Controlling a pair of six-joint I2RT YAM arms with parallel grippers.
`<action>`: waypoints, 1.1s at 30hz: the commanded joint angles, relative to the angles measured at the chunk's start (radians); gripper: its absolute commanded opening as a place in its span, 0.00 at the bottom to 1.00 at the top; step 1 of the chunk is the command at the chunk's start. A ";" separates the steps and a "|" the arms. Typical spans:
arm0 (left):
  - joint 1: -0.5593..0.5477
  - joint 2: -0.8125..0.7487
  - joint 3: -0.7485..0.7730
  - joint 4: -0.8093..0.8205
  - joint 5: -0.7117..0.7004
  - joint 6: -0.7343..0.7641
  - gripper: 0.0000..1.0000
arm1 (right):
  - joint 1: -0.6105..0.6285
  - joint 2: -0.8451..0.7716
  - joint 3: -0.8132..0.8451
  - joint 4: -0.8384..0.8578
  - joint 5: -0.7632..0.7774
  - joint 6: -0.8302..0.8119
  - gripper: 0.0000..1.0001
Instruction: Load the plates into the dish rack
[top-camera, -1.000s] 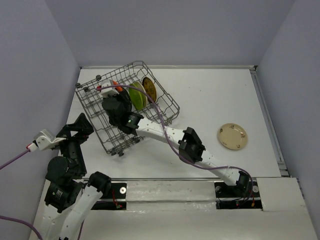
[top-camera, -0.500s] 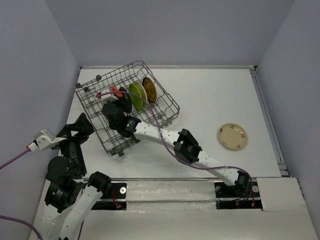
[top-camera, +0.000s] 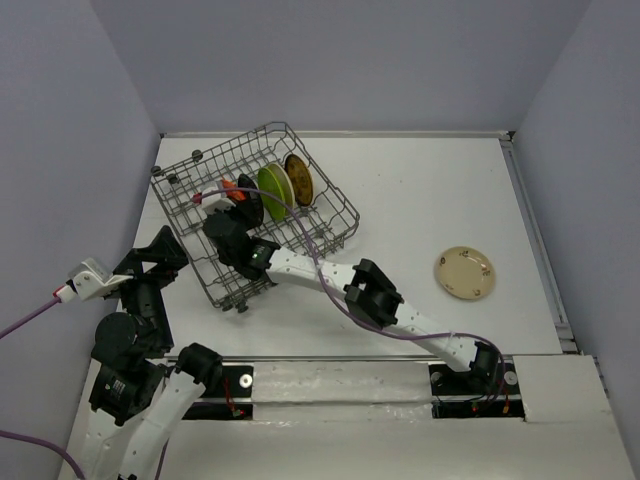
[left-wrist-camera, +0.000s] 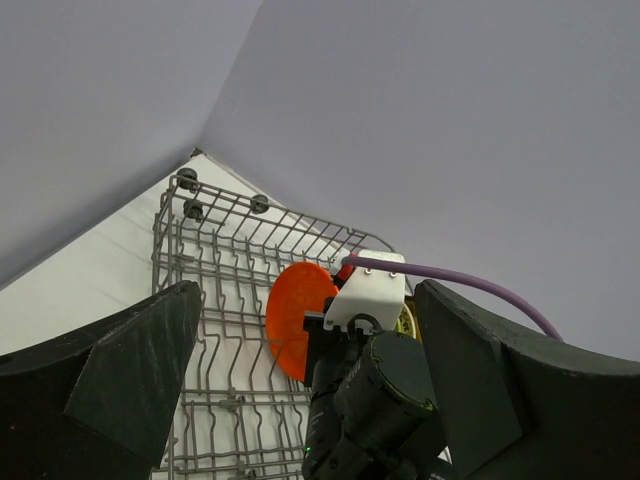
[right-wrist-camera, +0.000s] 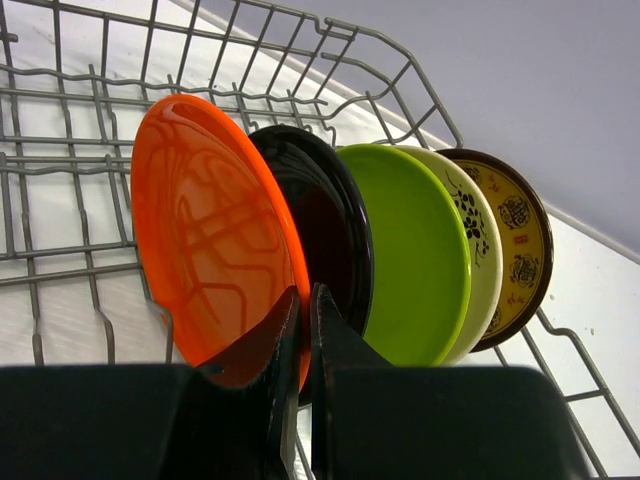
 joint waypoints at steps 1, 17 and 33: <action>-0.003 0.012 0.018 0.052 -0.007 -0.002 0.99 | 0.015 -0.001 -0.022 0.065 0.016 0.030 0.09; 0.007 0.038 0.013 0.062 0.012 -0.002 0.99 | 0.024 -0.272 -0.192 0.053 -0.037 0.084 0.52; -0.010 -0.030 -0.007 0.097 0.105 0.019 0.99 | -0.624 -1.349 -1.556 -0.354 -0.641 1.116 0.56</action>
